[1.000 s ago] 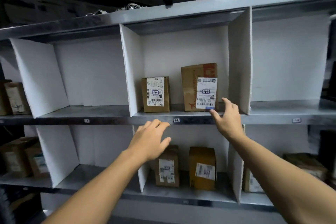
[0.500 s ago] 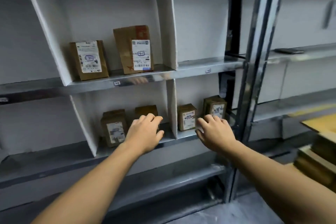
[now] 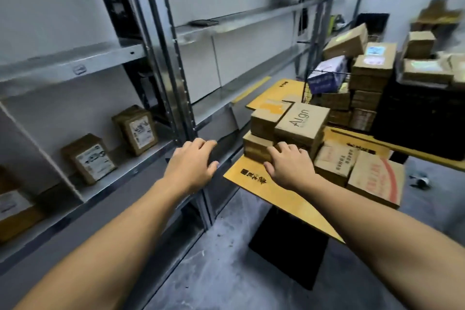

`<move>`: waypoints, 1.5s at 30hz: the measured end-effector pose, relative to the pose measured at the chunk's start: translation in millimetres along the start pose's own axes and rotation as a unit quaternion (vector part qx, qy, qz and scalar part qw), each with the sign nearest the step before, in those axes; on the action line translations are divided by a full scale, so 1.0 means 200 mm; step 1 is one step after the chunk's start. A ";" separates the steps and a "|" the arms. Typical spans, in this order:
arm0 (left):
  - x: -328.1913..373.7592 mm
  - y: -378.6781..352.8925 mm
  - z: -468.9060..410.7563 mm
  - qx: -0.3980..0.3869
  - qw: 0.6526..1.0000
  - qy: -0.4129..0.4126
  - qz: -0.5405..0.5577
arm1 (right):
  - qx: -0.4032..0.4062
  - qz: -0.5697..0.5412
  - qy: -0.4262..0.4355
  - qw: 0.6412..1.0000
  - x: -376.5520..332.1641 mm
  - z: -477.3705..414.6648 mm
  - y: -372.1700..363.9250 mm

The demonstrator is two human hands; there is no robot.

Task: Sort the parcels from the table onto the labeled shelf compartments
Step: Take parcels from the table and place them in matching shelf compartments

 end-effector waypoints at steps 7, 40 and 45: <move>0.61 -0.31 -0.54 -0.005 0.994 -0.094 0.053 | -0.005 -0.013 -0.136 0.991 0.77 0.00 -0.09; 0.90 -0.91 -1.22 -0.012 0.933 -0.041 0.358 | 0.030 -0.480 -0.342 0.808 1.07 -0.50 -0.48; 0.95 -0.82 -1.13 0.054 0.909 -0.070 0.408 | 0.078 -0.562 -0.336 0.752 1.14 -0.38 -0.45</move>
Point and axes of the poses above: each hand's wrist, its own z-axis away from the middle knuckle, its own y-axis out of the back of the hand, x = y × z, the point moved 3 cm from there along -z, towards the middle knuckle, and after that the axes turned 3 degrees about -y, right-handed, at the moved point
